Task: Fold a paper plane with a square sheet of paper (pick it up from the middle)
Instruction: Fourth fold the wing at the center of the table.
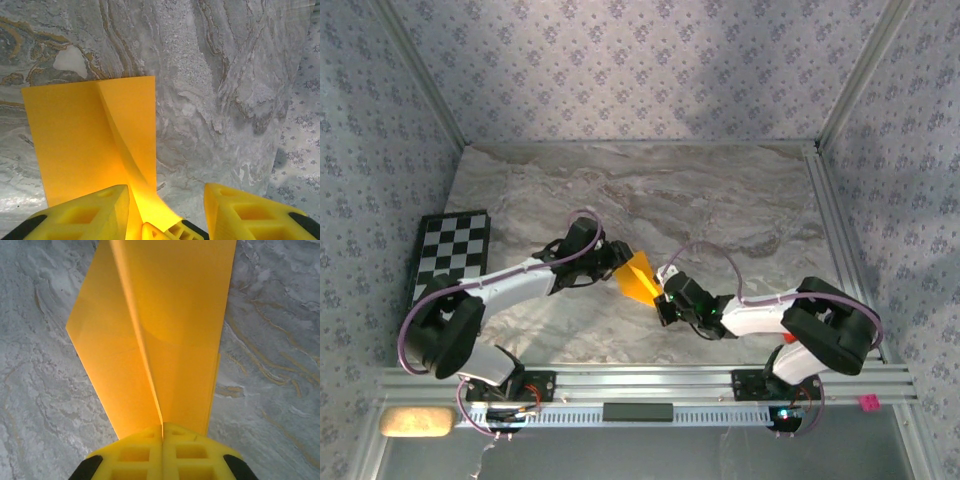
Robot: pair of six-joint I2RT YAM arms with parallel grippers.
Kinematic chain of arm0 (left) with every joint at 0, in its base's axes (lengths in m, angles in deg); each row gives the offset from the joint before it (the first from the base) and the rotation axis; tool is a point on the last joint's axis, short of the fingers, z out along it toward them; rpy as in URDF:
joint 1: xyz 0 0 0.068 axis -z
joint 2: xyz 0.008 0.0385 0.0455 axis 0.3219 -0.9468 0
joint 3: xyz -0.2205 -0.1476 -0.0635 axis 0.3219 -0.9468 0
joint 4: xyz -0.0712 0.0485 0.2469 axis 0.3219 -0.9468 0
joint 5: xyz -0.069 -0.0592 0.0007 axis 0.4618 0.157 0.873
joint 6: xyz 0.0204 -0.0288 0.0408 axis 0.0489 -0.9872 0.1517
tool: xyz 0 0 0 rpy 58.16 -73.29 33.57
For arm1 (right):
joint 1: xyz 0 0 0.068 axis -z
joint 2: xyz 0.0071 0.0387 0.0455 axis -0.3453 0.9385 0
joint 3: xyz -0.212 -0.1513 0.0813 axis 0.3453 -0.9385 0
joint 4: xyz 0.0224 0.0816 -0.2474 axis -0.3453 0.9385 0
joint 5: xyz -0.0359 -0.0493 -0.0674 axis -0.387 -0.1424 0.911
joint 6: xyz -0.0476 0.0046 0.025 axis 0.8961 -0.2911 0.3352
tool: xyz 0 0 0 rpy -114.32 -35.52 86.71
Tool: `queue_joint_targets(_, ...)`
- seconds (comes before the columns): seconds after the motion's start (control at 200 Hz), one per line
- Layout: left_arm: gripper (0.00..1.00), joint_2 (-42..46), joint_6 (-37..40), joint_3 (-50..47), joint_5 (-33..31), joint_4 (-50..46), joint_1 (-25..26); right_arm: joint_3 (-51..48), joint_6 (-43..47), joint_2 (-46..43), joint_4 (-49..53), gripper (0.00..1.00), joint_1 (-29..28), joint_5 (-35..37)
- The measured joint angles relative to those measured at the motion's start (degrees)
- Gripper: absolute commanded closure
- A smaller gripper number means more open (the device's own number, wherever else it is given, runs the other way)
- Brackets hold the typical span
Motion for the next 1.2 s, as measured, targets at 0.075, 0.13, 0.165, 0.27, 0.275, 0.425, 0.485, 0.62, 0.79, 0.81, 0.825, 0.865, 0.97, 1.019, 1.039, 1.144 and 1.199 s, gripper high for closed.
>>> queue_joint_targets(0.075,0.61,0.0,0.0,0.0,0.0,0.0,0.0,0.0,-0.7,0.6,-1.1,0.95,0.5,-1.4)
queue_joint_targets(0.13,0.64,0.0,0.0,0.0,0.0,0.0,0.0,0.1,-1.4,1.0,-1.8,0.95,1.0,-2.5)
queue_joint_targets(0.165,0.66,0.0,0.1,0.0,0.0,0.0,0.0,0.1,-1.9,1.2,-2.3,0.95,1.3,-3.5)
queue_joint_targets(0.27,0.72,0.0,0.5,0.0,0.0,0.0,0.0,0.1,-3.4,1.8,-3.3,0.95,2.8,-7.0)
queue_joint_targets(0.275,0.73,0.0,0.5,0.0,0.0,0.0,0.0,0.1,-3.4,1.8,-3.3,0.95,2.9,-7.1)
queue_joint_targets(0.425,0.82,0.0,0.9,0.0,0.1,0.1,0.0,1.5,-5.4,3.2,-3.1,0.95,5.1,-12.4)
queue_joint_targets(0.485,0.85,0.0,1.2,0.0,0.5,0.4,0.0,2.2,-6.4,4.0,-3.0,0.94,5.9,-14.5)
queue_joint_targets(0.62,0.93,-0.6,1.7,0.0,1.9,1.5,0.0,3.6,-8.8,5.6,-2.9,0.94,7.7,-18.8)
queue_joint_targets(0.79,0.93,-2.8,1.7,-1.2,3.1,4.6,0.6,4.5,-11.7,7.2,-3.2,0.94,9.8,-23.3)
queue_joint_targets(0.81,0.93,-3.0,1.7,-1.2,3.1,4.7,0.7,4.6,-12.0,7.3,-3.2,0.94,9.9,-23.7)
queue_joint_targets(0.825,0.94,-3.3,1.6,-1.3,3.2,4.8,0.8,4.6,-12.2,7.4,-3.3,0.94,10.1,-24.0)
queue_joint_targets(0.865,0.93,-4.0,1.7,-1.3,3.4,5.1,1.0,4.7,-12.6,7.6,-3.3,0.94,10.3,-24.6)
queue_joint_targets(0.97,0.94,-6.1,1.4,-1.3,4.1,6.9,1.3,5.0,-13.0,7.9,-3.1,0.94,10.7,-25.6)
queue_joint_targets(1.019,0.93,-7.2,1.2,-1.3,4.3,7.5,1.5,5.1,-13.2,8.0,-3.1,0.94,10.9,-26.0)
queue_joint_targets(1.039,0.94,-7.7,1.2,-1.3,4.4,7.7,1.5,5.2,-13.3,8.0,-3.0,0.94,10.9,-26.1)
queue_joint_targets(1.144,0.94,-9.7,0.8,-1.3,4.4,8.3,1.5,5.2,-13.6,8.1,-2.9,0.94,11.3,-26.6)
queue_joint_targets(1.199,0.94,-10.5,0.5,-1.3,4.3,9.0,1.5,5.4,-13.6,8.2,-2.7,0.94,11.4,-26.9)
